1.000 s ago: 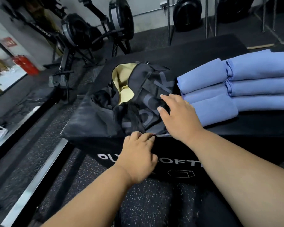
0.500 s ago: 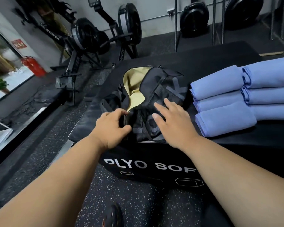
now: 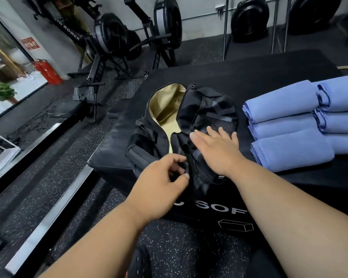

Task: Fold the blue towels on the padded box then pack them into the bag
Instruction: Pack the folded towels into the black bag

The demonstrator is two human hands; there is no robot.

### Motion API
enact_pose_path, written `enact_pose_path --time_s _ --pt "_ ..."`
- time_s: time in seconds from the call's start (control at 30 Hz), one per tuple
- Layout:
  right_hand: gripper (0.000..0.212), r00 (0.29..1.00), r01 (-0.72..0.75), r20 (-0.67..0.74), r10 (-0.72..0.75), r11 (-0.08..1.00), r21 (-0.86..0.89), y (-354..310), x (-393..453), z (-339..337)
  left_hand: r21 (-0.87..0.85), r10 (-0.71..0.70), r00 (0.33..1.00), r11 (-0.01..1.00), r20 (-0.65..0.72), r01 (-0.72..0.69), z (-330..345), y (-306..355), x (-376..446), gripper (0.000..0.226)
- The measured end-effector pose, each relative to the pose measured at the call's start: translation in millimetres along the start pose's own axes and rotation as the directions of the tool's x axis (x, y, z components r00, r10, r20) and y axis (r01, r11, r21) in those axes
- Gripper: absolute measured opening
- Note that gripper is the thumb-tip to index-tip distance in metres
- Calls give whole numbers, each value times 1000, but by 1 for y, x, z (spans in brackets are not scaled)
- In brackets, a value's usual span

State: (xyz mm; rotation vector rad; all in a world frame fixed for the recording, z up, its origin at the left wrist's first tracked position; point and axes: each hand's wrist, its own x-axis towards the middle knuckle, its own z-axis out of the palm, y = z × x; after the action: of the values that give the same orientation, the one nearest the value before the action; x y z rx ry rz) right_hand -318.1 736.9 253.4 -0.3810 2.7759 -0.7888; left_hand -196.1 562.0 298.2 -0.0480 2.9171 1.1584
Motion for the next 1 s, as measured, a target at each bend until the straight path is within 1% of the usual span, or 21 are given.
enact_pose_path --time_s 0.03,0.07,0.1,0.13,0.17,0.2,0.23,0.27,0.3,0.37,0.43,0.5,0.57,0.7,0.73,0.8,0.83,1.0 --pt "98 1000 0 -31 0 1000 -6 -1 -2 0 -8 -12 999 1000 -38 11 -4 -1 4 27" --pt "100 996 13 -84 -14 1000 -16 -2 -4 0 23 -24 996 999 -87 26 -9 -4 11 21" --pt "101 987 49 -151 -53 998 -27 -5 -8 -1 100 -29 992 994 -126 41 -15 -8 19 18" --pt "101 971 109 -211 -113 994 -29 -10 -12 -1 221 -28 991 974 -133 57 -19 -13 28 21" --pt "98 953 187 -239 -186 982 -19 -15 -17 -1 361 -40 995 930 -96 72 -23 -18 36 28" --pt "92 939 264 -229 -255 964 9 -20 -21 1 495 -79 996 865 -32 85 -25 -22 41 36" --pt "84 933 322 -182 -309 946 47 -24 -25 3 597 -132 991 797 23 92 -26 -27 45 40" --pt "75 933 352 -109 -343 933 77 -26 -27 6 658 -179 982 747 60 96 -27 -30 46 41" --pt "66 936 352 -21 -352 932 84 -25 -27 10 689 -211 974 718 76 102 -28 -33 46 42" --pt "56 941 307 142 -308 951 28 -21 -22 17 712 -245 967 692 75 120 -32 -38 43 45" --pt "57 944 267 203 -259 963 -16 -19 -16 21 734 -279 959 663 59 148 -36 -43 42 48" --pt "65 945 254 217 -244 967 -20 -21 -12 20 741 -322 946 646 44 185 -40 -50 42 52" --pt "70 942 255 225 -247 967 -8 -23 -12 18 712 -361 932 664 39 228 -43 -55 46 55" --pt "68 936 257 244 -254 966 19 -27 -11 22 724 -364 929 659 68 205 -39 -54 60 64" --pt "67 935 258 247 -255 966 20 -27 -11 24 719 -354 934 663 55 208 -38 -53 66 63" --pt "70 933 256 256 -253 966 19 -28 -10 26 699 -319 948 678 3 226 -38 -55 77 54" --pt "74 933 253 260 -249 967 19 -29 -10 25 692 -311 950 683 -16 235 -38 -58 82 51" --pt "95 933 246 264 -246 969 32 -26 -7 25 654 -287 955 709 -76 265 -36 -64 93 49"
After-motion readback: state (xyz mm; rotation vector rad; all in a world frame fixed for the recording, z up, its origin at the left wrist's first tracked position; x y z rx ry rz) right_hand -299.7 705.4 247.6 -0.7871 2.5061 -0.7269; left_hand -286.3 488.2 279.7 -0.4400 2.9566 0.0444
